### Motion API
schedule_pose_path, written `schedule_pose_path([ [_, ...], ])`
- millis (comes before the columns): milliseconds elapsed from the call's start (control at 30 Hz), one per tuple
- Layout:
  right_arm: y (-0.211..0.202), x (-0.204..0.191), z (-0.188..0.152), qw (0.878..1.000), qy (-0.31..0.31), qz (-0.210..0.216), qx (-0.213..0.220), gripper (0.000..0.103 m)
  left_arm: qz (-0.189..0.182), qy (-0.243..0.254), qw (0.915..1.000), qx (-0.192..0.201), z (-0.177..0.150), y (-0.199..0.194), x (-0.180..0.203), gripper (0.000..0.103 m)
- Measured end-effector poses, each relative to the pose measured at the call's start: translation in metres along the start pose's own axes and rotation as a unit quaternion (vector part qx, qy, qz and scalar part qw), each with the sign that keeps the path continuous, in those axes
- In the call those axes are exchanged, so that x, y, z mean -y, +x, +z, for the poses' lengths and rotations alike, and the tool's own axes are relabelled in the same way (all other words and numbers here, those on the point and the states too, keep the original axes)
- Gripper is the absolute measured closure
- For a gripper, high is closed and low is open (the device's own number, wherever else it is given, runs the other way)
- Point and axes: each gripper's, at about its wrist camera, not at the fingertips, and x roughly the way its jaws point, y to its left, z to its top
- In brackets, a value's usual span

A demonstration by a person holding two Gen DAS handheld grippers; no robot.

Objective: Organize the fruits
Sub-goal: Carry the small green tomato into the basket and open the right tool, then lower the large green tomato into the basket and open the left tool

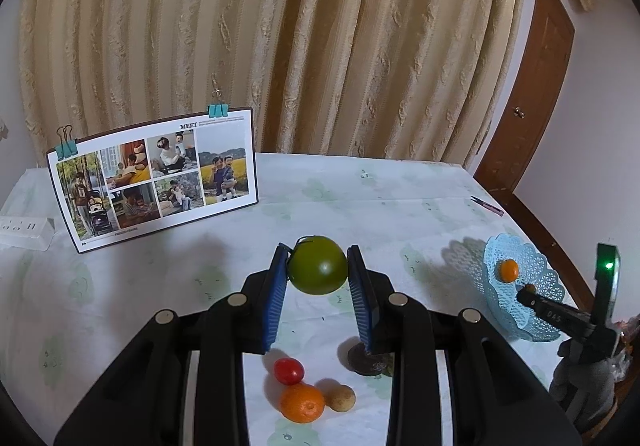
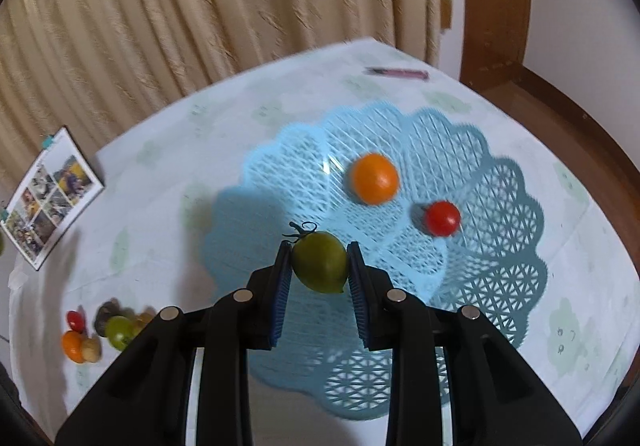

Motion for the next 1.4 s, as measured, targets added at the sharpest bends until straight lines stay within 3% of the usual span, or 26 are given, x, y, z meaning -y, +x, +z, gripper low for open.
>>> schedule_pose_path([
  [300, 0.015, 0.012, -0.006, 1.0, 0.01, -0.015, -0.02, 0.074, 0.0, 0.003, 1.0, 0.001, -0.001, 0.0, 0.002, 0.072],
  [367, 0.014, 0.014, -0.006, 1.0, 0.015, -0.013, -0.019, 0.064, 0.001, 0.003, 1.0, 0.001, -0.002, 0.0, 0.003, 0.072],
  [400, 0.012, 0.015, -0.006, 1.0, 0.018, -0.013, -0.014, 0.054, 0.0, 0.003, 1.0, 0.001, -0.001, 0.0, 0.002, 0.072],
  [433, 0.009, 0.016, -0.005, 1.0, 0.02, -0.014, -0.009, 0.052, 0.001, 0.003, 1.0, 0.001, -0.001, 0.0, 0.002, 0.072],
  [767, -0.048, 0.029, -0.011, 0.995, 0.04, -0.032, 0.088, 0.051, -0.011, 0.013, 0.9998, 0.007, -0.004, -0.004, 0.011, 0.072],
  [833, -0.058, 0.034, -0.018, 0.992, 0.046, -0.039, 0.109, 0.045, -0.013, 0.016, 0.9997, 0.011, -0.005, -0.007, 0.014, 0.072],
  [933, -0.064, 0.043, -0.034, 0.99, 0.049, -0.051, 0.123, 0.045, -0.014, 0.02, 0.9997, 0.011, -0.007, -0.009, 0.02, 0.072],
  [1167, -0.072, 0.063, -0.059, 0.984, 0.064, -0.058, 0.154, 0.045, -0.031, 0.046, 0.9984, -0.014, -0.017, 0.006, 0.059, 0.072],
  [1400, -0.081, 0.08, -0.066, 0.98, 0.084, -0.039, 0.177, 0.045, -0.052, 0.097, 0.9934, -0.031, -0.022, 0.032, 0.124, 0.072],
])
